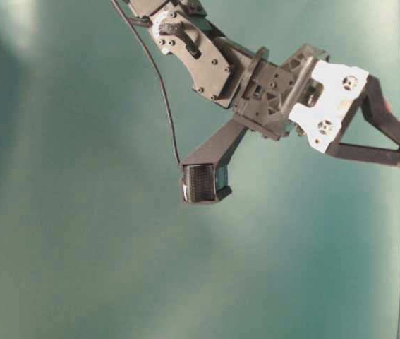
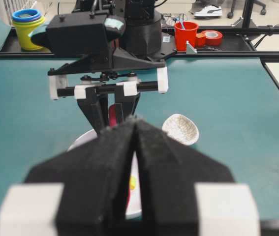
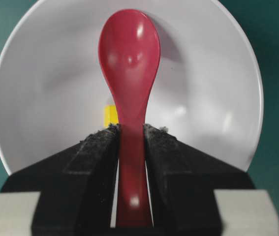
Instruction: Scoop the yellow hexagonal prism block from the bowl with a spoon using the right arm.
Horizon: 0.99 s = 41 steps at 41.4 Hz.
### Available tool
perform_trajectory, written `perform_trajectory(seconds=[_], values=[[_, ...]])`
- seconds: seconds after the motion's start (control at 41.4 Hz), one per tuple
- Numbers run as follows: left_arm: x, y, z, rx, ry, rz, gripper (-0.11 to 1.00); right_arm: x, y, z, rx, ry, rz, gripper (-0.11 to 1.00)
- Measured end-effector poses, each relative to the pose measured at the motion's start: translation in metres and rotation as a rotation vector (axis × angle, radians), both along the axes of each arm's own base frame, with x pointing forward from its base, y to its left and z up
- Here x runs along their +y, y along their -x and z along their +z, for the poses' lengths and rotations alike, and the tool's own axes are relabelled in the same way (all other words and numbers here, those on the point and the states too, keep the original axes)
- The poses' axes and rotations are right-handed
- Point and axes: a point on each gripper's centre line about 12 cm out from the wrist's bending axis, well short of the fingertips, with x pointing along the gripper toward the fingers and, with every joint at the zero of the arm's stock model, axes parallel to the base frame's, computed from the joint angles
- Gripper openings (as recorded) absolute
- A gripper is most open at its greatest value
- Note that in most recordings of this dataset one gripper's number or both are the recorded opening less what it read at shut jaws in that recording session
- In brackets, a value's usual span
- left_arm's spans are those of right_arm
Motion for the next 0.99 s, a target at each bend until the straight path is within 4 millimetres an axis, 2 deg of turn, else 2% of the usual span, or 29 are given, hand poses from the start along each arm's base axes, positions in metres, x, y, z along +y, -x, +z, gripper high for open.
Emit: perform_trajectory(seconds=[0.314, 0.652, 0.991], values=[[0.000, 0.000, 0.000, 0.003, 0.000, 0.000, 0.01, 0.001, -0.002, 0.002, -0.016, 0.002, -0.001, 0.22], [0.000, 0.000, -0.001, 0.009, 0.000, 0.000, 0.01, 0.003, 0.001, 0.019, -0.057, 0.007, 0.000, 0.22], [0.000, 0.000, -0.001, 0.009, 0.000, 0.000, 0.01, 0.005, 0.016, 0.032, -0.080, 0.009, 0.001, 0.22]])
